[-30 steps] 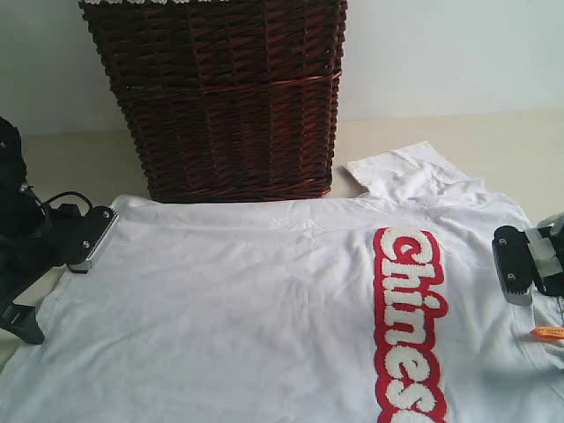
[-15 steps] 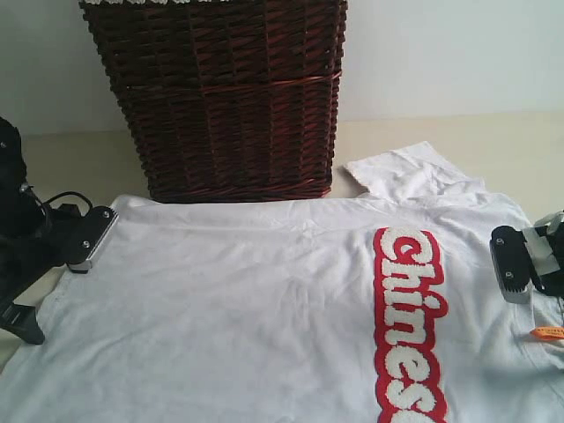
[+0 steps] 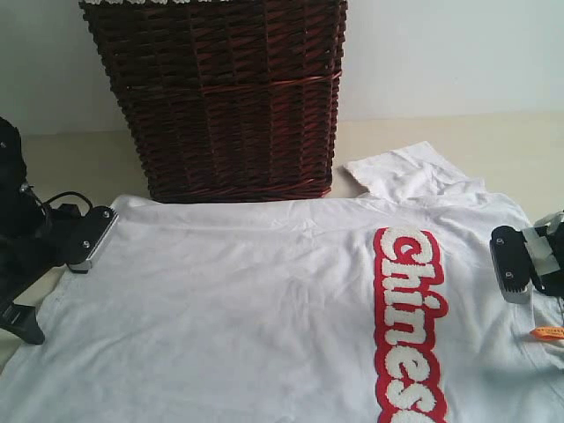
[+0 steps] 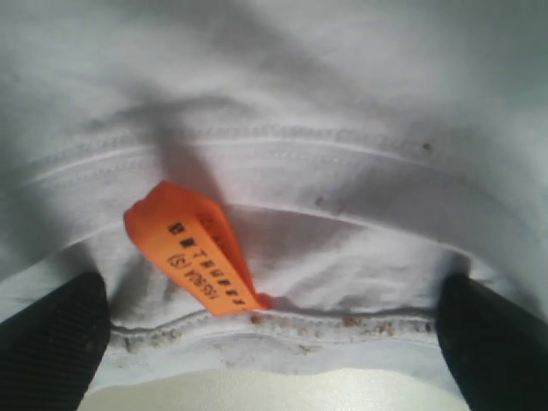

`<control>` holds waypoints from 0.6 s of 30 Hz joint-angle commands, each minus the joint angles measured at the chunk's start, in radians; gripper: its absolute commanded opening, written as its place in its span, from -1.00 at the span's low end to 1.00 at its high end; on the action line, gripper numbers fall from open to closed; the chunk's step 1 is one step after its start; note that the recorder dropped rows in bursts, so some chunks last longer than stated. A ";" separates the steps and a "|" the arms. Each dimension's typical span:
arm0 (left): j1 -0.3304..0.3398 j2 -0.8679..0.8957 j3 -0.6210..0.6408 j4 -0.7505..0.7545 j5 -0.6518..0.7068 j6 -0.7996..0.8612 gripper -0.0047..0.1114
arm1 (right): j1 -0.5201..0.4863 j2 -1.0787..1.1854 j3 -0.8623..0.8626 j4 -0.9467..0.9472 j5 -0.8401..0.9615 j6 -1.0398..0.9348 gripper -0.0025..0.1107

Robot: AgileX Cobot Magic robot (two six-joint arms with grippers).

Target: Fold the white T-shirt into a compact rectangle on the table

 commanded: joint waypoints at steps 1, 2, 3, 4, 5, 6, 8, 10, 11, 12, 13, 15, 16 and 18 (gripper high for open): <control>0.005 0.027 0.011 0.007 -0.028 -0.009 0.89 | -0.005 0.127 0.053 -0.007 -0.140 0.004 0.86; 0.005 0.027 0.011 0.007 -0.028 -0.009 0.89 | -0.005 0.127 0.053 -0.002 -0.140 0.004 0.86; 0.005 0.027 0.011 0.007 -0.028 -0.009 0.89 | -0.005 0.127 0.053 -0.002 -0.140 0.004 0.86; 0.005 0.027 0.011 0.007 -0.028 -0.009 0.89 | -0.005 0.127 0.053 -0.002 -0.140 0.004 0.86; 0.005 0.027 0.011 0.007 -0.028 -0.009 0.89 | -0.005 0.127 0.053 -0.002 -0.140 0.004 0.86; 0.005 0.027 0.011 0.007 -0.028 -0.009 0.89 | -0.005 0.127 0.053 -0.002 -0.140 0.004 0.86; 0.005 0.027 0.011 0.007 -0.028 -0.009 0.89 | -0.005 0.127 0.053 -0.002 -0.140 0.004 0.86; 0.005 0.027 0.011 0.007 -0.028 -0.009 0.89 | -0.005 0.127 0.053 0.000 -0.140 0.004 0.86; 0.005 0.027 0.011 0.007 -0.028 -0.009 0.89 | -0.005 0.129 0.053 0.000 -0.155 0.004 0.86; 0.005 0.027 0.011 0.007 -0.028 -0.009 0.89 | -0.005 0.129 0.053 0.000 -0.170 0.004 0.86; 0.005 0.027 0.011 0.007 -0.028 -0.009 0.89 | -0.005 0.129 0.053 0.000 -0.180 0.004 0.86; 0.005 0.027 0.011 0.007 -0.028 -0.009 0.89 | -0.005 0.129 0.053 0.000 -0.182 0.004 0.86; 0.005 0.027 0.011 0.007 -0.028 -0.009 0.89 | -0.005 0.129 0.053 0.000 -0.182 0.004 0.86; 0.005 0.027 0.011 0.007 -0.028 -0.009 0.89 | -0.005 0.129 0.053 0.000 -0.176 0.004 0.86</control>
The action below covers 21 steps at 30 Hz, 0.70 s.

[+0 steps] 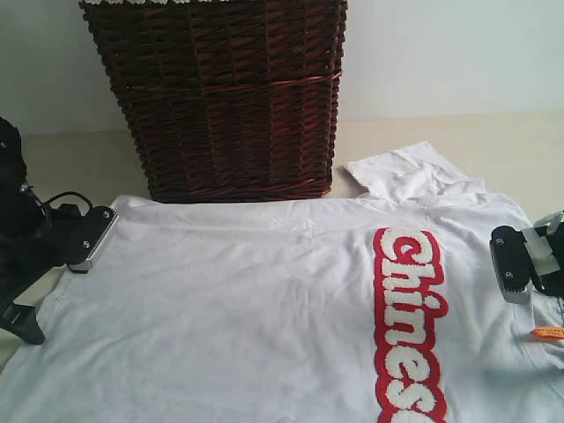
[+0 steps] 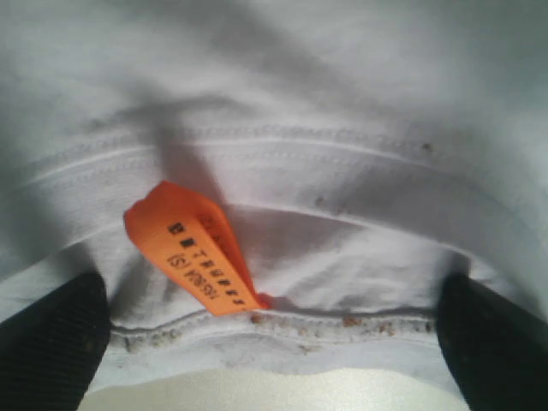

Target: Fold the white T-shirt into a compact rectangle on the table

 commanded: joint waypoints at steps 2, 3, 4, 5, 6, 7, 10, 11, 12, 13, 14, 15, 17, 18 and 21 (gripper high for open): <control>0.005 0.027 0.011 0.007 -0.028 -0.009 0.89 | -0.005 0.128 0.053 -0.002 -0.178 0.004 0.86; 0.005 0.027 0.011 0.007 -0.028 -0.009 0.89 | -0.005 0.128 0.053 -0.013 -0.180 0.004 0.86; 0.005 0.027 0.011 0.007 -0.028 -0.009 0.89 | -0.005 0.128 0.053 -0.030 -0.180 0.004 0.86; 0.005 0.027 0.011 0.007 -0.028 -0.009 0.89 | -0.005 0.128 0.053 -0.042 -0.180 0.004 0.86; 0.005 0.027 0.011 0.007 -0.028 -0.009 0.89 | -0.005 0.128 0.053 -0.058 -0.182 0.004 0.86; 0.005 0.027 0.011 0.007 -0.028 -0.009 0.89 | -0.005 0.128 0.053 -0.068 -0.182 0.004 0.86; 0.005 0.027 0.011 0.007 -0.028 -0.009 0.89 | -0.005 0.128 0.053 -0.083 -0.182 0.004 0.83; 0.005 0.027 0.011 0.007 -0.028 -0.009 0.89 | -0.005 0.128 0.053 -0.083 -0.182 0.004 0.79; 0.005 0.027 0.011 0.007 -0.028 -0.009 0.89 | -0.005 0.128 0.053 -0.083 -0.182 0.004 0.71; 0.005 0.027 0.011 0.007 -0.028 -0.009 0.89 | -0.005 0.128 0.053 -0.083 -0.182 0.004 0.59; 0.005 0.027 0.011 0.007 -0.028 -0.009 0.89 | -0.005 0.128 0.053 -0.085 -0.182 0.004 0.48; 0.005 0.027 0.011 0.007 -0.028 -0.009 0.89 | -0.005 0.128 0.053 -0.085 -0.178 0.004 0.26; 0.005 0.027 0.011 0.007 -0.028 -0.009 0.89 | -0.005 0.128 0.053 -0.085 -0.171 0.004 -0.07; 0.005 0.027 0.011 0.007 -0.028 -0.009 0.89 | -0.005 0.128 0.053 -0.085 -0.169 0.004 -0.32; 0.005 0.027 0.011 0.007 -0.028 -0.009 0.89 | -0.005 0.128 0.053 -0.085 -0.175 0.004 -0.84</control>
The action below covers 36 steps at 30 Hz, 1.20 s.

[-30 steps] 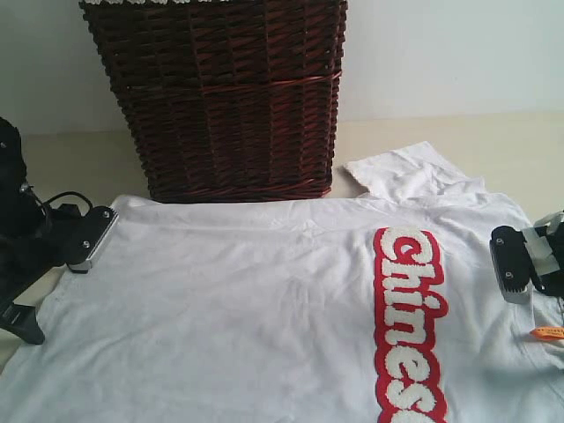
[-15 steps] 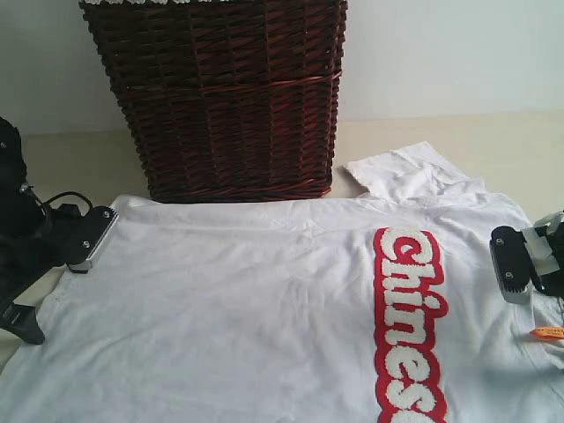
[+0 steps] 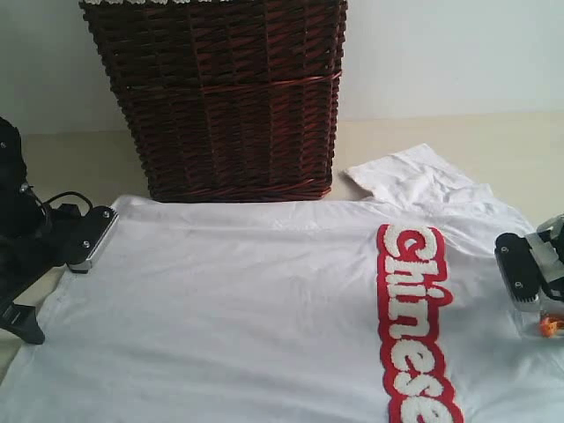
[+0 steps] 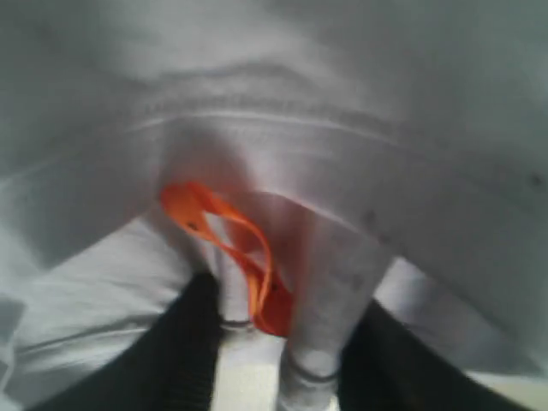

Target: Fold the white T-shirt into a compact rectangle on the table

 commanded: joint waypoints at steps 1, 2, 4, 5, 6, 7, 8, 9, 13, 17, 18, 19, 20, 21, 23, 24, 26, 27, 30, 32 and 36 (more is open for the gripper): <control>0.005 0.027 0.011 0.007 -0.028 -0.009 0.89 | -0.009 0.122 0.053 0.008 -0.179 0.004 -0.96; 0.005 0.027 0.011 0.007 -0.028 -0.009 0.89 | -0.009 0.122 0.053 0.008 -0.185 0.004 -0.96; 0.005 0.027 0.011 0.007 -0.028 -0.009 0.89 | -0.009 0.122 0.053 0.008 -0.204 0.004 -0.96; 0.005 0.027 0.011 0.007 -0.028 -0.009 0.89 | -0.009 0.122 0.053 0.008 -0.213 0.004 -0.96; 0.005 0.027 0.011 0.007 -0.028 -0.009 0.89 | -0.009 0.122 0.053 0.008 -0.223 0.004 -0.96; 0.005 0.027 0.011 0.007 -0.028 -0.009 0.89 | -0.009 0.122 0.053 0.008 -0.227 0.004 -0.96; 0.005 0.027 0.011 0.007 -0.028 -0.009 0.89 | -0.009 0.122 0.053 0.008 -0.231 0.004 -0.96; 0.005 0.027 0.011 0.007 -0.028 -0.009 0.89 | -0.009 0.122 0.053 0.008 -0.231 0.004 -0.96; 0.005 0.027 0.011 0.007 -0.028 -0.009 0.89 | -0.009 0.122 0.053 0.008 -0.244 0.004 -0.96; 0.005 0.027 0.011 0.007 -0.028 -0.009 0.89 | -0.009 0.122 0.053 0.013 -0.269 0.004 -0.96; 0.005 0.027 0.011 0.007 -0.028 -0.009 0.89 | -0.009 0.122 0.053 0.013 -0.277 0.004 -0.96; 0.005 0.027 0.011 0.007 -0.028 -0.009 0.89 | -0.009 0.122 0.053 0.013 -0.280 0.004 -0.96; 0.005 0.027 0.011 0.007 -0.028 -0.009 0.89 | -0.009 0.122 0.053 0.013 -0.283 0.004 -0.96; 0.005 0.027 0.011 0.007 -0.028 -0.009 0.89 | -0.009 0.122 0.053 0.013 -0.286 0.004 -0.96; 0.005 0.027 0.011 0.007 -0.028 -0.009 0.89 | -0.009 0.122 0.053 0.013 -0.286 0.004 -0.96; 0.005 0.027 0.011 0.007 -0.028 -0.009 0.89 | -0.009 0.122 0.053 0.013 -0.286 0.004 -0.96; 0.005 0.027 0.011 0.007 -0.028 -0.009 0.89 | -0.009 0.122 0.053 0.033 -0.298 0.004 -0.96; 0.005 0.027 0.011 0.007 -0.028 -0.009 0.89 | -0.009 0.122 0.053 0.047 -0.305 0.004 -0.96; 0.005 0.027 0.011 0.007 -0.028 -0.009 0.89 | -0.009 0.122 0.053 0.047 -0.317 0.004 -0.96; 0.005 0.027 0.011 0.007 -0.028 -0.009 0.89 | -0.009 0.122 0.053 0.047 -0.334 0.004 -0.96; 0.005 0.027 0.011 0.007 -0.028 -0.009 0.89 | -0.009 0.122 0.053 0.047 -0.341 0.004 -0.96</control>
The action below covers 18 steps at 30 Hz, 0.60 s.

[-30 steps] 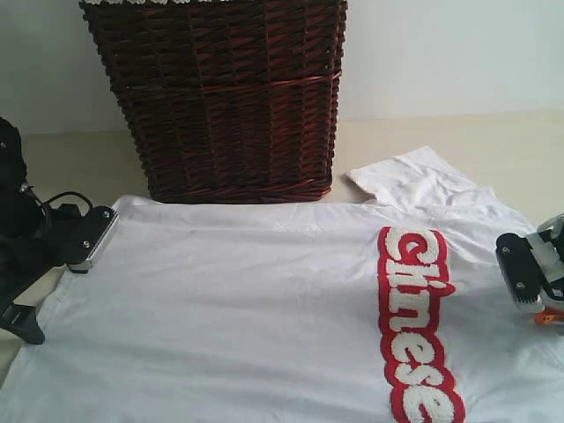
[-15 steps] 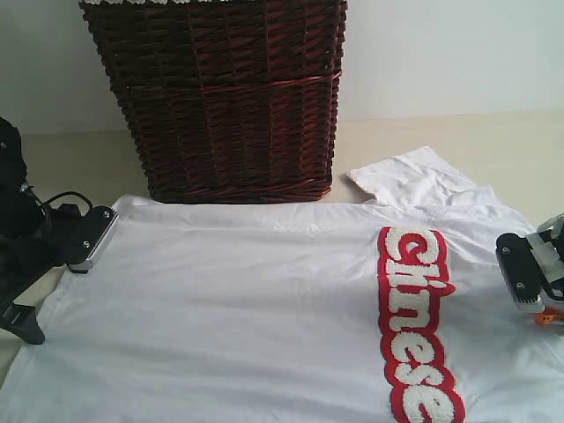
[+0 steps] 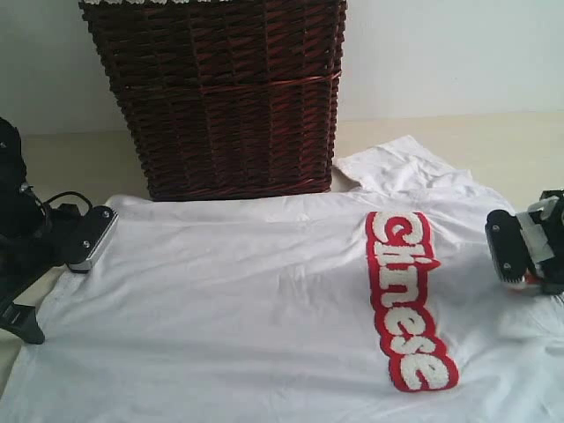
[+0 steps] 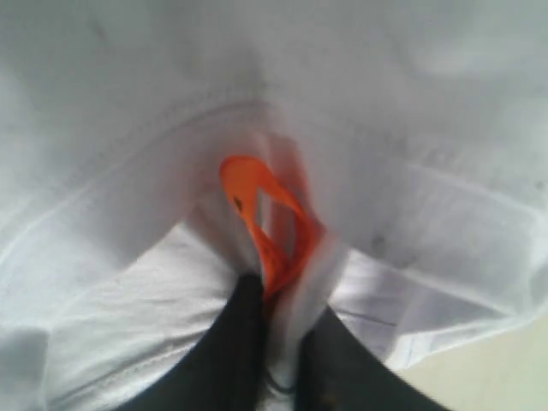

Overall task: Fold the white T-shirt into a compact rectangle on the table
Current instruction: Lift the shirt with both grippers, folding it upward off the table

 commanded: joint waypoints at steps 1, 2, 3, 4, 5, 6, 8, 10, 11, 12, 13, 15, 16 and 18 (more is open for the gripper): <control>0.005 0.027 0.011 0.009 -0.028 -0.009 0.89 | -0.003 0.116 0.053 0.083 -0.085 0.004 -0.96; 0.005 0.027 0.011 0.009 -0.028 -0.009 0.89 | -0.003 0.116 0.053 0.092 -0.085 0.004 -0.96; 0.005 0.027 0.011 0.009 -0.028 -0.009 0.89 | -0.003 0.116 0.053 0.096 -0.096 0.004 -0.96; 0.005 0.027 0.011 0.009 -0.028 -0.009 0.89 | -0.003 0.116 0.053 0.096 -0.104 0.004 -0.96; 0.005 0.027 0.011 0.009 -0.028 -0.009 0.89 | -0.003 0.116 0.053 0.096 -0.104 0.004 -0.96; 0.005 0.027 0.011 0.009 -0.028 -0.009 0.89 | -0.003 0.116 0.053 0.099 -0.104 0.004 -0.96; 0.005 0.027 0.011 0.009 -0.028 -0.009 0.89 | -0.003 0.116 0.053 0.099 -0.083 0.004 -0.96; 0.005 0.027 0.011 0.009 -0.028 -0.009 0.89 | -0.003 0.116 0.053 0.099 -0.047 0.004 -0.96; 0.005 0.027 0.011 0.009 -0.028 -0.009 0.89 | -0.003 0.116 0.053 0.097 -0.028 0.004 -0.96; 0.005 0.027 0.011 0.009 -0.028 -0.009 0.89 | -0.003 0.116 0.053 0.097 -0.014 0.004 -0.96; 0.005 0.027 0.011 0.009 -0.028 -0.009 0.89 | -0.003 0.116 0.053 0.097 0.002 0.004 -0.96; 0.005 0.027 0.011 0.009 -0.030 -0.009 0.89 | -0.003 0.108 0.053 0.097 0.043 0.004 -0.96; 0.002 0.027 0.011 0.002 -0.038 -0.009 0.89 | -0.003 0.098 0.053 0.099 0.082 0.004 -0.96; 0.002 0.027 0.011 -0.005 -0.039 -0.009 0.89 | -0.003 0.065 0.053 0.097 0.160 -0.008 -0.96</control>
